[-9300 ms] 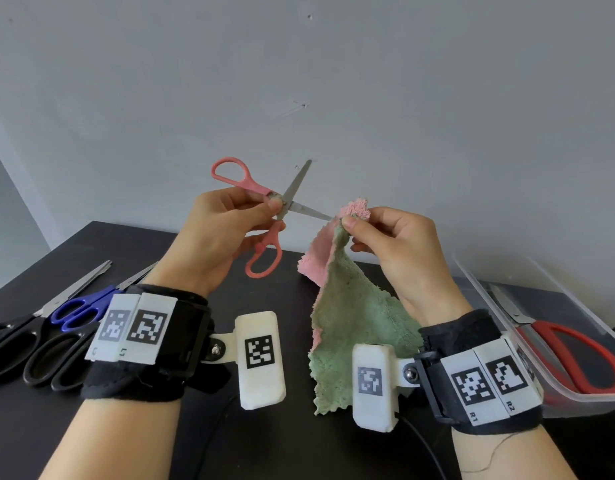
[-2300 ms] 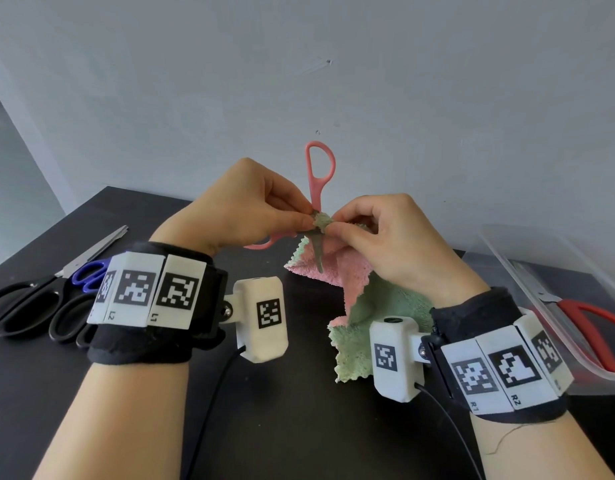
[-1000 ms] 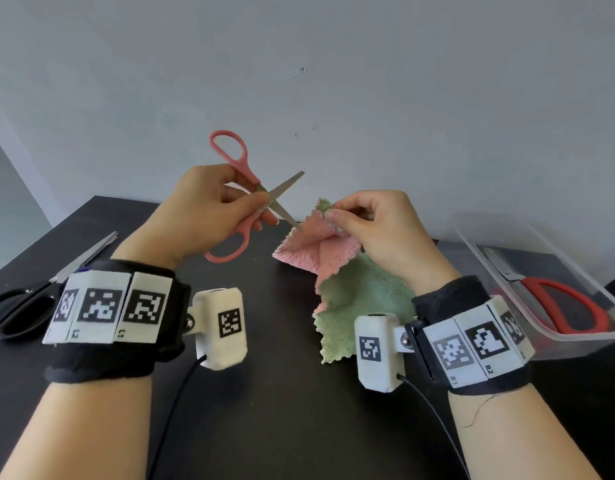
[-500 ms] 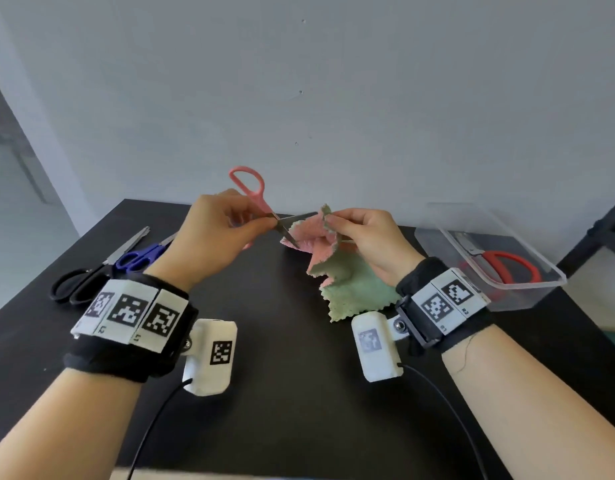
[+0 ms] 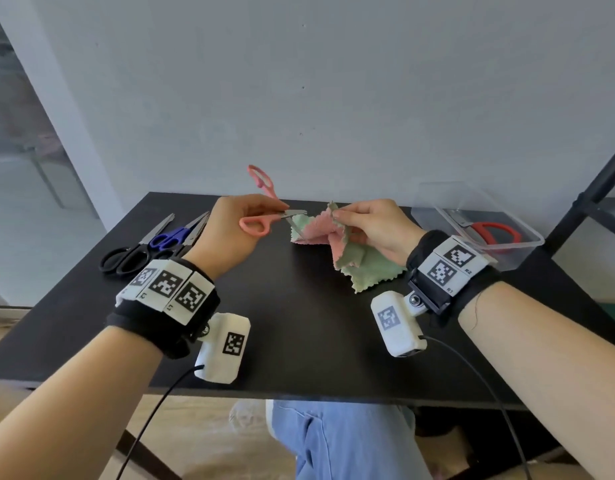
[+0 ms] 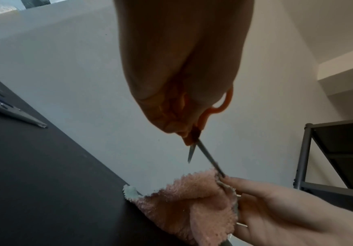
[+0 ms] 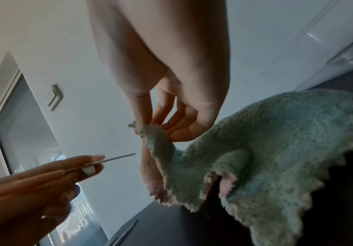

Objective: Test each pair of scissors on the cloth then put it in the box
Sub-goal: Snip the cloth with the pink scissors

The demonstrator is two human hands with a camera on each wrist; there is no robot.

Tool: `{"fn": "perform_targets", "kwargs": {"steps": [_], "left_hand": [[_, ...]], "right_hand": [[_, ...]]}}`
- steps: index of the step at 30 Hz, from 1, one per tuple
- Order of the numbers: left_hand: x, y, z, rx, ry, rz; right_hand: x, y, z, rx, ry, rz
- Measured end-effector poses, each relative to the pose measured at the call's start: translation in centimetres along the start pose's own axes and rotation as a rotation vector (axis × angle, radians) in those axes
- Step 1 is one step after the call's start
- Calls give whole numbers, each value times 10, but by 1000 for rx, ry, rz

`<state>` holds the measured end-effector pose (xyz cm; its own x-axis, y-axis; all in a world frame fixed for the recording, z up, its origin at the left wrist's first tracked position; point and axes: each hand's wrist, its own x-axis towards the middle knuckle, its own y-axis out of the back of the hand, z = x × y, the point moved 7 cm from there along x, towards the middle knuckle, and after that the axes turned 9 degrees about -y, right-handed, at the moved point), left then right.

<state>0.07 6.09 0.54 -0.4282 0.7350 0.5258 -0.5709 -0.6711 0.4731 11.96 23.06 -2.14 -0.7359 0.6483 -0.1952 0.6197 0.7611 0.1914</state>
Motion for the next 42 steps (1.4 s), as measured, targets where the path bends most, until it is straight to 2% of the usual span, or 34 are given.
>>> {"fn": "perform_targets", "kwargs": {"steps": [4,10,14,16,20,27,32,37,42], "left_hand": [[-6,-6,-3,-15,46,-20],[-13,-18,-14,-319,279,-40],[-17,-15,-16,-509,382,18],[-17,-15,-17,-526,414,69],[-17,-25,-22,-452,407,166],[-15,-34,-27,-630,483,292],[-11,-42,-21,-643,473,221],[-10,-43,-18,-655,468,227],[-10,-45,-16,-620,471,222]], "right_hand": [[-3,-1,2,24,-18,-21],[-1,-6,9,25,-50,-54],[-1,-7,9,59,-47,-87],[-3,-7,9,80,-43,-104],[-8,-13,10,109,-29,-123],[-11,-21,17,167,9,-107],[-16,-25,14,229,46,-127],[-23,-29,7,276,107,-121],[-31,-32,0,252,95,-123]]}}
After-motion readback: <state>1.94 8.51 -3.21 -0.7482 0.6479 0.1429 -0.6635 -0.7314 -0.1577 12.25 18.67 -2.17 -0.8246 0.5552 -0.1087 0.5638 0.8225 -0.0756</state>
